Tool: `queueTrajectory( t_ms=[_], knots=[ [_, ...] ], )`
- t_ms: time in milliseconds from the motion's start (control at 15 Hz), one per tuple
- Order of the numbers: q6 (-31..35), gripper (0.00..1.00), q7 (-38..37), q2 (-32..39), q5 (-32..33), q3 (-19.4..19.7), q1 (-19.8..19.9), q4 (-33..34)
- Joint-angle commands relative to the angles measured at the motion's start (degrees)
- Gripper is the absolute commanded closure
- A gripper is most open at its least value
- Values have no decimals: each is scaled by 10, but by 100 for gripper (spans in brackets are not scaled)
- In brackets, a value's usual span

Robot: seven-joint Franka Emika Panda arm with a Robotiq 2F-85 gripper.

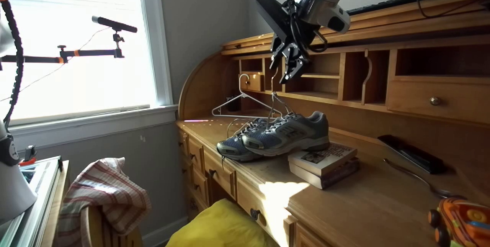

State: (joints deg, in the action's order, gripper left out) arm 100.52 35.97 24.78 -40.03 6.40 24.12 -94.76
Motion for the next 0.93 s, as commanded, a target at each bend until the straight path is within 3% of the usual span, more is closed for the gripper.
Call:
queueTrajectory(
  t_ms=[0, 400, 867],
  knots=[
    [0, 41, -29, -10, 14, 14, -9, -31],
    [49, 34, -68, 0, 7, 26, -8, -55],
    [71, 38, -118, 33, -11, 19, -5, -37]
  ],
)
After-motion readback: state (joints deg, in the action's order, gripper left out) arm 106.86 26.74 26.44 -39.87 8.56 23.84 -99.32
